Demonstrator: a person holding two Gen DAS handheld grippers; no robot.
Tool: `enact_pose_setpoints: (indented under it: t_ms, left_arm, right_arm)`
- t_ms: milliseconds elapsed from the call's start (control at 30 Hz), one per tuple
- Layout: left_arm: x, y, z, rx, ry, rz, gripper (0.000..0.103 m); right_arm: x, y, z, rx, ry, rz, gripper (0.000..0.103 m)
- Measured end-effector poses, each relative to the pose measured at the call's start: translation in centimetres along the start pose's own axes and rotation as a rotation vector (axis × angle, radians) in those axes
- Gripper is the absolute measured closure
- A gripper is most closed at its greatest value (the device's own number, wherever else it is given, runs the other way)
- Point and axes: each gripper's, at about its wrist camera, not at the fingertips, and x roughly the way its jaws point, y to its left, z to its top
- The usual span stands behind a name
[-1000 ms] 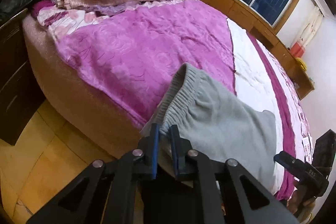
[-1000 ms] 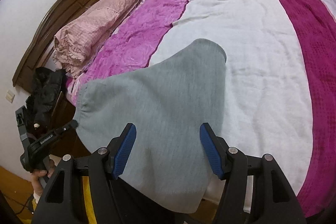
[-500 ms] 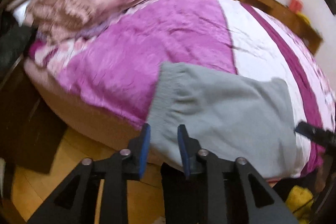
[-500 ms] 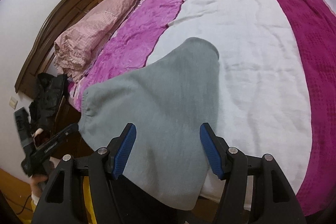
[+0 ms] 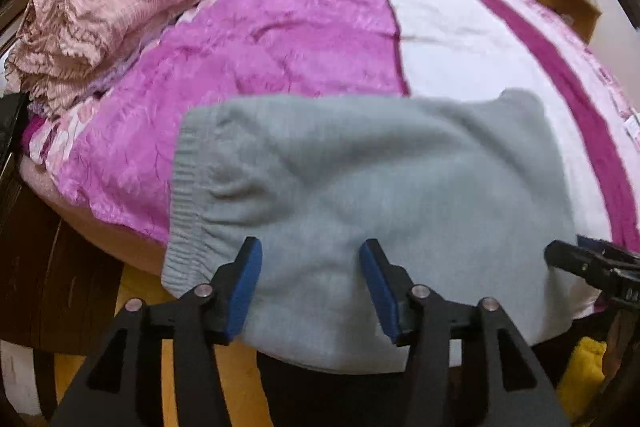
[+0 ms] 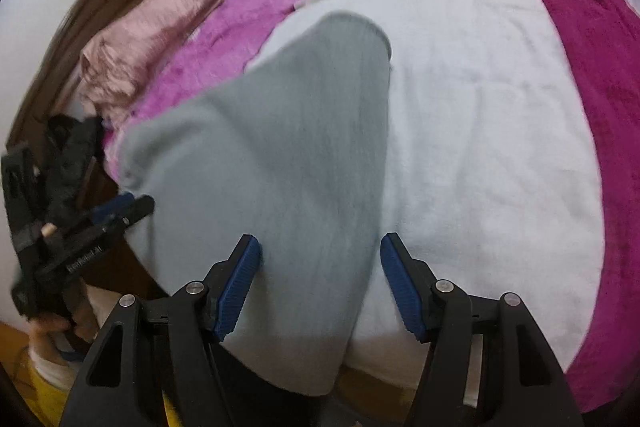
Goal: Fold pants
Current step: 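Move the right gripper to the folded pants edge and close on it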
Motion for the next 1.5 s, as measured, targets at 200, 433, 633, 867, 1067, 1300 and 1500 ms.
enact_pose_setpoints:
  t_ms: [200, 433, 633, 867, 1067, 1300, 1500]
  left_arm:
    - [0.6, 0.5, -0.3, -0.029, 0.005, -0.015, 0.043]
    - [0.7, 0.3, -0.3, -0.030, 0.005, -0.014, 0.042]
    - [0.6, 0.4, -0.3, -0.036, 0.002, -0.020, 0.042]
    - [0.6, 0.3, -0.3, -0.037, 0.003, -0.019, 0.042]
    - [0.6, 0.3, -0.3, -0.036, 0.002, -0.019, 0.041]
    - [0.0, 0.3, -0.2, -0.043, 0.000, -0.033, 0.040]
    - [-0.3, -0.2, -0.2, -0.028, -0.004, -0.040, 0.038]
  right_arm:
    - [0.4, 0.9, -0.2, -0.075, -0.002, -0.018, 0.032]
    - [0.5, 0.5, 0.0, -0.018, -0.006, 0.019, 0.028]
    - [0.5, 0.7, -0.2, -0.027, -0.022, 0.024, 0.028]
    - [0.2, 0.3, -0.2, -0.002, -0.050, 0.063, 0.030]
    - [0.1, 0.2, -0.3, -0.008, -0.074, 0.042, 0.049]
    - [-0.1, -0.6, -0.2, 0.029, -0.087, 0.086, 0.059]
    - [-0.1, -1.1, -0.3, 0.047, -0.098, 0.127, 0.065]
